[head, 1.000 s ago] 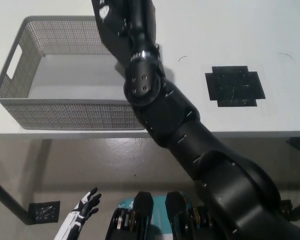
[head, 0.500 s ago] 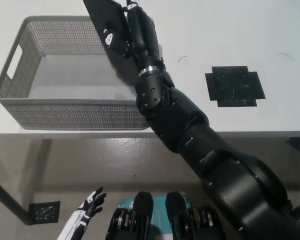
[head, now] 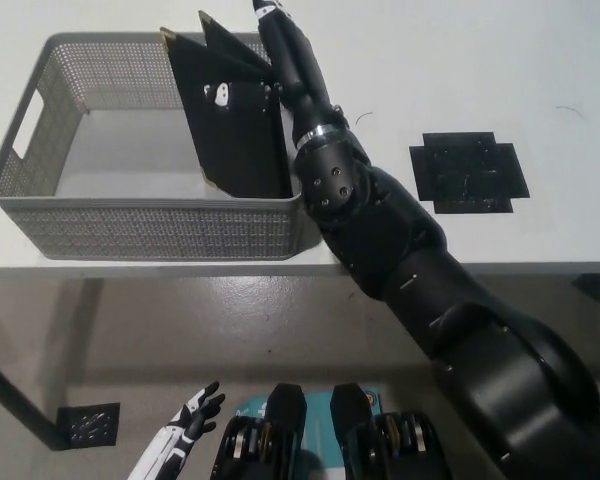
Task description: A notebook is kept standing on the table on the right hand side and a container is kept on the left hand side and the robot uses its right hand to grab the notebook and places it in the container
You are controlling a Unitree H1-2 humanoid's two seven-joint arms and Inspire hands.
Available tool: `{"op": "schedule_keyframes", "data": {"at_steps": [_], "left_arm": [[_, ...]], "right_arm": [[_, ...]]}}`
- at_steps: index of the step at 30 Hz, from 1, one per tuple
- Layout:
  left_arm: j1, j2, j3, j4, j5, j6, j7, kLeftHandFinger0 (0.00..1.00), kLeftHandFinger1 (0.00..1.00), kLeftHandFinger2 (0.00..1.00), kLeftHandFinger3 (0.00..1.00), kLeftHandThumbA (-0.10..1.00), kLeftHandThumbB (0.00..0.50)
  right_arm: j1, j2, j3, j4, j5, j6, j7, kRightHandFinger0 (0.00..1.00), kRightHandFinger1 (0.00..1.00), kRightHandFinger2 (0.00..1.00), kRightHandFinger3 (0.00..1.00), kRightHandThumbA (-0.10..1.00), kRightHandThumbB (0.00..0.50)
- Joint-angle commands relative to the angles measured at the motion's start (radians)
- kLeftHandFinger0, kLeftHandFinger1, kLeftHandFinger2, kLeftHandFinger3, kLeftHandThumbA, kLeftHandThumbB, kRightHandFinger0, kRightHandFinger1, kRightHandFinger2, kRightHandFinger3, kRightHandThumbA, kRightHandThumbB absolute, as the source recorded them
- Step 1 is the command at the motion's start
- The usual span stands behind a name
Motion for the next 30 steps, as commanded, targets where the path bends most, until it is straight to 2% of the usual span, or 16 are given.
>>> {"op": "schedule_keyframes", "data": {"at_steps": [1,4,5,8,14,18,20,21,24,26,29,30], "left_arm": [[-0.006,0.018,0.001,-0.007,0.01,-0.055,-0.002,1.0,1.0,1.0,1.0,1.0,0.245],[-0.009,0.018,0.0,-0.004,-0.001,-0.054,-0.011,1.0,1.0,1.0,1.0,1.0,0.244],[-0.009,0.019,0.0,-0.004,0.003,-0.049,-0.01,1.0,1.0,1.0,1.0,1.0,0.259],[-0.013,0.018,0.002,-0.015,0.017,-0.043,0.002,1.0,1.0,1.0,1.0,1.0,0.25],[-0.01,0.015,0.001,-0.029,0.028,-0.032,0.008,1.0,1.0,1.0,1.0,1.0,0.247],[-0.015,0.02,0.001,-0.03,0.025,-0.017,0.001,1.0,1.0,1.0,1.0,1.0,0.265],[-0.015,0.025,0.001,-0.03,0.019,-0.008,-0.006,1.0,1.0,1.0,1.0,1.0,0.28],[-0.016,0.026,0.002,-0.027,0.016,-0.008,-0.007,1.0,1.0,1.0,1.0,1.0,0.279],[-0.008,0.025,0.008,-0.027,0.014,-0.003,-0.002,1.0,1.0,1.0,1.0,1.0,0.28],[-0.003,0.025,0.01,-0.023,0.013,-0.003,0.001,1.0,1.0,1.0,1.0,1.0,0.274],[-0.001,0.026,0.01,-0.02,0.011,-0.006,0.0,1.0,1.0,1.0,1.0,1.0,0.266],[0.0,0.024,0.01,-0.019,0.013,-0.008,0.002,1.0,1.0,1.0,1.0,1.0,0.267]], "right_arm": [[-0.061,-0.031,-0.037,-0.126,0.022,0.016,0.063,1.0,1.0,1.0,1.0,1.0,0.5],[-0.058,-0.049,-0.067,-0.215,0.039,0.029,0.083,1.0,1.0,1.0,1.0,1.0,0.478],[-0.057,-0.064,-0.086,-0.282,0.053,0.043,0.101,1.0,1.0,1.0,1.0,1.0,0.476],[-0.067,-0.108,-0.133,-0.48,0.064,0.138,0.121,1.0,1.0,1.0,1.0,1.0,0.498],[-0.149,-0.213,-0.226,-0.793,0.109,0.313,0.192,1.0,1.0,1.0,1.0,1.0,0.5],[-0.183,-0.288,-0.284,-0.933,0.151,0.316,0.213,1.0,1.0,1.0,1.0,1.0,0.5],[-0.142,-0.334,-0.314,-1.066,0.152,0.333,0.22,1.0,1.0,1.0,1.0,1.0,0.5],[-0.106,-0.353,-0.336,-1.153,0.209,0.353,0.242,1.0,1.0,1.0,1.0,1.0,0.5],[-0.001,-0.369,-0.368,-1.354,0.253,0.431,0.244,1.0,1.0,1.0,1.0,1.0,0.489],[0.106,-0.375,-0.386,-1.495,0.295,0.436,0.239,1.0,1.0,1.0,1.0,1.0,0.475],[0.261,-0.381,-0.393,-1.646,0.344,0.443,0.236,1.0,1.0,1.0,1.0,1.0,0.5],[0.318,-0.384,-0.388,-1.69,0.35,0.432,0.238,1.0,1.0,1.0,1.0,1.0,0.469]]}}
